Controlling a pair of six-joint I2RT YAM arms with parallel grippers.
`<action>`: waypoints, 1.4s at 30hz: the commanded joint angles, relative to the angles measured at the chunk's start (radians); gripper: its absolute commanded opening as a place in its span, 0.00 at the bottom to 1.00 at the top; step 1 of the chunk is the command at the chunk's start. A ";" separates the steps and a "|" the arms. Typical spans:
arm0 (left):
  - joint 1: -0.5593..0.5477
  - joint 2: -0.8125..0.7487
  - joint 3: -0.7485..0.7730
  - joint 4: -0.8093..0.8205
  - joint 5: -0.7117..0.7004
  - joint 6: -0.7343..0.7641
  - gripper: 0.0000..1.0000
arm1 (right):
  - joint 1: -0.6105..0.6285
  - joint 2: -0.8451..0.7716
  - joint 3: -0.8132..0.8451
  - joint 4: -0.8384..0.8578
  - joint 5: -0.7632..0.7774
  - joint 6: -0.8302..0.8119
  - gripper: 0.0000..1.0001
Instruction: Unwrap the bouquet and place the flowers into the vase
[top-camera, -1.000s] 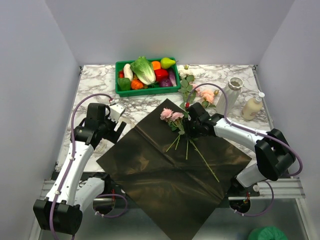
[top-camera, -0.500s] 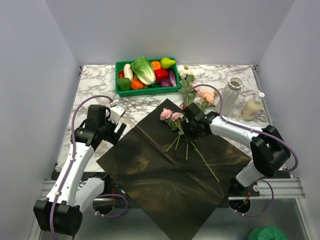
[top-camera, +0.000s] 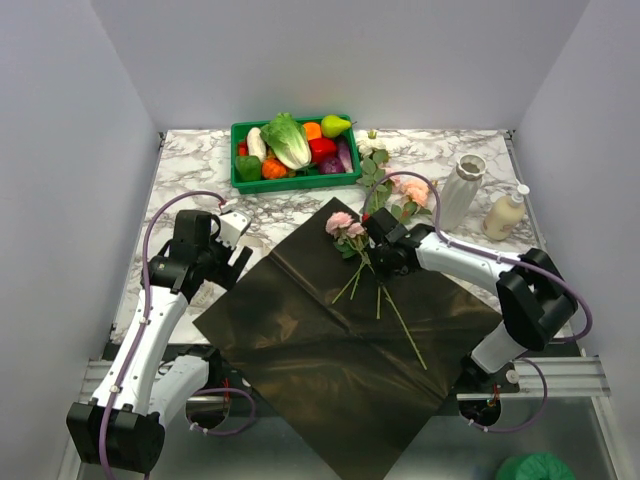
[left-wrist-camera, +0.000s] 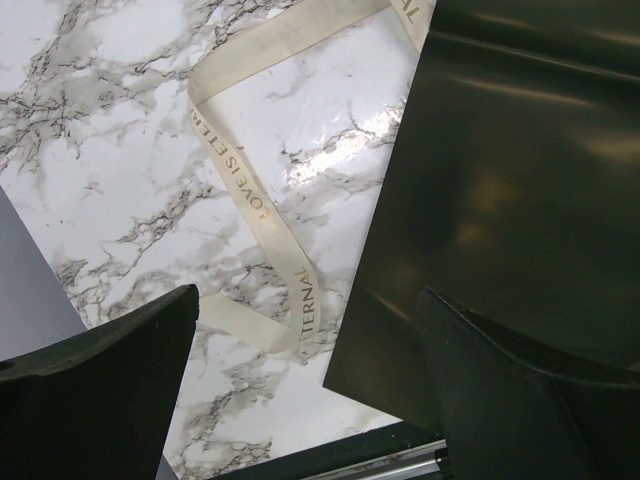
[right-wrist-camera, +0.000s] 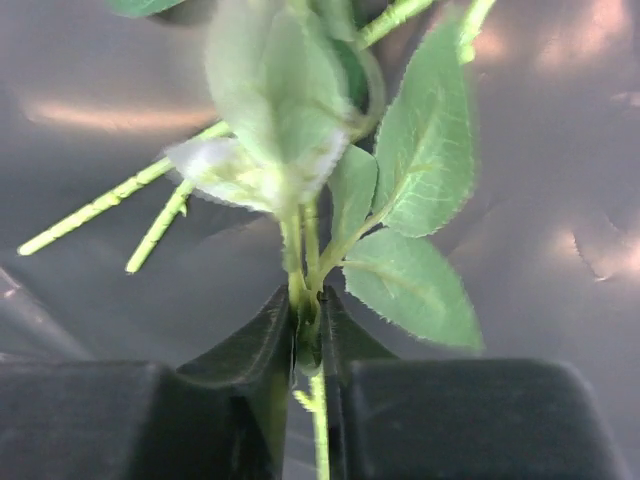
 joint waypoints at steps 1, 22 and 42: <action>0.004 -0.017 0.004 -0.002 -0.017 0.010 0.99 | 0.006 -0.054 0.039 -0.004 -0.005 0.000 0.14; 0.004 -0.026 0.022 -0.017 -0.002 0.000 0.99 | 0.003 -0.310 0.494 0.129 0.277 -0.269 0.01; 0.004 -0.054 0.027 -0.029 0.033 -0.005 0.99 | -0.373 -0.252 0.510 1.045 0.501 -0.612 0.01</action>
